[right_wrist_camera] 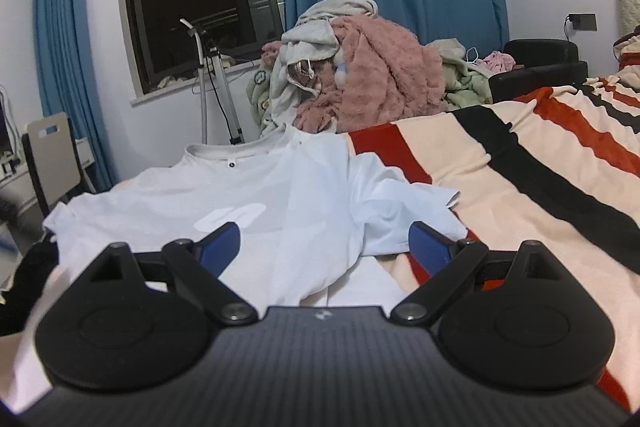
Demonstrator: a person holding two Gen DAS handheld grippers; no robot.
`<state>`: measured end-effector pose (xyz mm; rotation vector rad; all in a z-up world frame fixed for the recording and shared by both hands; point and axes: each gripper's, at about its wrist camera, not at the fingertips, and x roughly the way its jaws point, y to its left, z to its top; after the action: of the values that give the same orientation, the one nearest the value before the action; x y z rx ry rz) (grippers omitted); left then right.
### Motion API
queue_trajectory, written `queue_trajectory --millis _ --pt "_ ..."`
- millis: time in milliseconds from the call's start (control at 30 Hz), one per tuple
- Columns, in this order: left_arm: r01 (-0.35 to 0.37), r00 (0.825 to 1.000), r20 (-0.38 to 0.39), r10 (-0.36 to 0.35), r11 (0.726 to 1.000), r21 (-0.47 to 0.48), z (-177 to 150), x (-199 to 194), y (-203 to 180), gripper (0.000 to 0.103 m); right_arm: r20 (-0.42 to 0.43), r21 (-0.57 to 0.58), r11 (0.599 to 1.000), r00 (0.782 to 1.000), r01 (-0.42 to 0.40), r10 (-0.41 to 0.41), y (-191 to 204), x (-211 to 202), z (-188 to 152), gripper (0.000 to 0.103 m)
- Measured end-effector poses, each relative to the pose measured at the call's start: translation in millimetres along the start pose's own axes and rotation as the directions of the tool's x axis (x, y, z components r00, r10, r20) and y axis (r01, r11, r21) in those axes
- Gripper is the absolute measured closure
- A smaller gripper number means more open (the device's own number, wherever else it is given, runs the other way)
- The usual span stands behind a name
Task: Fold clothes
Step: 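Grasp the T-shirt hem with the left gripper and pull it straight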
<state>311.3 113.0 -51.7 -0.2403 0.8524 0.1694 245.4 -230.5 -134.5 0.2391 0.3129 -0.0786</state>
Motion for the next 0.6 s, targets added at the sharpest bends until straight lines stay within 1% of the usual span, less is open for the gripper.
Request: queue_trajectory --millis 67,133,200,233,267,367,433,467,533,567,600 --pt "0.020 0.997 -0.080 -0.024 0.999 -0.045 -47 -26 17 0.048 0.010 0.009 1.000 1.000 -0.010 0.010 -3 -12 4 0.011" --pt "0.027 0.986 -0.164 -0.042 0.995 -0.095 -91 -47 40 0.048 0.030 0.012 1.000 0.999 -0.018 0.018 -5 -28 9 0.011" --pt "0.020 0.973 -0.227 -0.051 0.991 -0.135 -132 -63 61 0.049 0.039 0.009 0.999 0.999 -0.032 0.032 -7 -43 13 0.011" --pt "0.026 0.965 -0.254 -0.067 0.986 -0.162 -151 -72 69 0.048 0.039 0.010 0.999 0.998 -0.039 0.038 -7 -50 16 0.011" --pt "0.050 0.958 -0.268 -0.100 0.981 -0.186 -168 -80 74 0.048 0.036 0.016 0.999 0.998 -0.045 0.045 -8 -57 18 0.011" --pt "0.097 0.950 -0.275 -0.149 0.976 -0.194 -198 -98 80 0.048 0.047 0.041 0.996 0.996 -0.079 0.077 -12 -85 27 0.011" --pt "0.141 0.949 -0.258 -0.183 0.975 -0.172 -203 -107 80 0.049 0.051 0.042 0.995 0.995 -0.090 0.088 -12 -102 31 0.011" --pt "0.165 0.944 -0.260 -0.204 0.973 -0.164 -205 -110 78 0.053 0.053 0.030 0.996 0.995 -0.088 0.087 -10 -107 32 0.011" --pt "0.201 0.934 -0.271 -0.233 0.969 -0.140 -207 -114 76 0.064 0.057 0.005 0.996 0.995 -0.085 0.085 -6 -117 33 0.011" --pt "0.208 0.930 -0.280 -0.237 0.970 -0.129 -208 -115 74 0.079 0.059 -0.008 0.997 0.995 -0.083 0.084 -5 -122 33 0.011" --pt "0.215 0.928 -0.285 -0.241 0.969 -0.122 -207 -118 74 0.092 0.058 -0.019 0.997 0.995 -0.079 0.080 -4 -124 32 0.011"
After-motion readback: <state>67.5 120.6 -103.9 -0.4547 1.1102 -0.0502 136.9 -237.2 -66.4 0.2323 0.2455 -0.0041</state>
